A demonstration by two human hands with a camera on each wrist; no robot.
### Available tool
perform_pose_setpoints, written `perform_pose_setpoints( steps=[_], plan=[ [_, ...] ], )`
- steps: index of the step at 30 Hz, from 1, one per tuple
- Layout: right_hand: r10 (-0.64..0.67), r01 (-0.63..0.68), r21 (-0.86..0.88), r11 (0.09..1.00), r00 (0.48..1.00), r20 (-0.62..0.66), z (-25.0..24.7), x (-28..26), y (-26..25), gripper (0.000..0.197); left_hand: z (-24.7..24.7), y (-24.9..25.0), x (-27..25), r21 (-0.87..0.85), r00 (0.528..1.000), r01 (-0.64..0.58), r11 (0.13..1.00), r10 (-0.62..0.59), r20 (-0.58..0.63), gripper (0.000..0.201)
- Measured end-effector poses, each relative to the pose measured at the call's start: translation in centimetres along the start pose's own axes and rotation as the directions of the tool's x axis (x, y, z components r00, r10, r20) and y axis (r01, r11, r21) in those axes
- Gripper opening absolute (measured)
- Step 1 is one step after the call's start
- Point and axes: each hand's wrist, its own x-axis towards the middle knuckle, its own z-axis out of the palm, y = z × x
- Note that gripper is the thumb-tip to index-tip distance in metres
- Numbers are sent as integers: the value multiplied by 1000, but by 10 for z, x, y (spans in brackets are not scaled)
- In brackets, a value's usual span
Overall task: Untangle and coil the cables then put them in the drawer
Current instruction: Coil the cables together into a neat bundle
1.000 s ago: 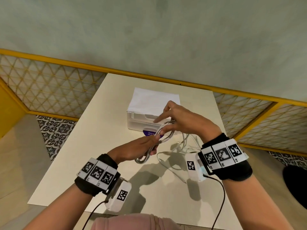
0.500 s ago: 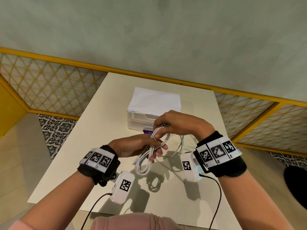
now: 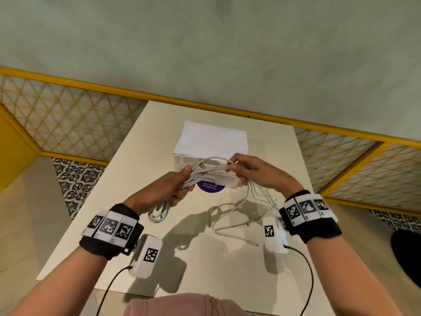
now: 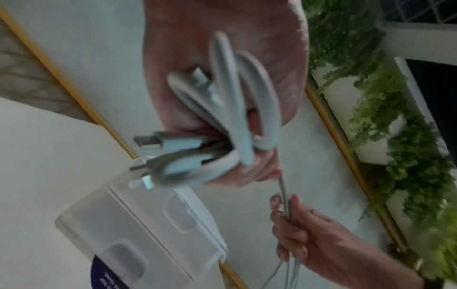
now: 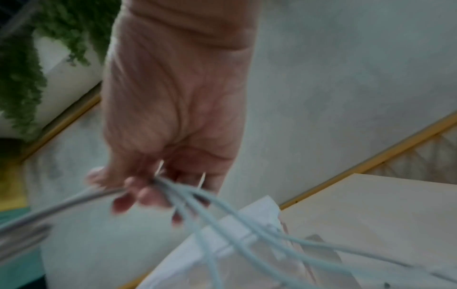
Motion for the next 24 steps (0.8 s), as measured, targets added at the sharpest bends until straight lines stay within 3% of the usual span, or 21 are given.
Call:
perform_pose_setpoints(
  steps=[3, 8, 11, 15, 18, 24],
  plan=[
    [-42, 42, -2, 999, 986, -159, 19, 4, 1, 23, -1, 0, 0, 29, 1000, 0, 1000, 0, -17, 52],
    [-60, 64, 20, 998, 987, -152, 19, 6, -3, 18, -1, 0, -2, 196, 993, 109, 974, -115, 18, 57],
    [-102, 87, -84, 993, 977, -187, 17, 7, -9, 18, 4, -2, -1, 428, 984, 157, 890, -178, 8, 66],
    [-130, 86, -179, 980, 961, -246, 14, 8, -20, 18, 16, -1, 0, 609, 987, 126, 783, -158, -1, 48],
    [-63, 42, -92, 995, 969, -238, 11, 6, -18, 20, 14, -4, 3, 594, 993, 114, 796, -116, -35, 50],
    [-55, 53, -26, 998, 996, -73, 14, -5, 0, 22, -8, -8, 5, 313, 994, 105, 944, -93, -53, 51]
  ],
)
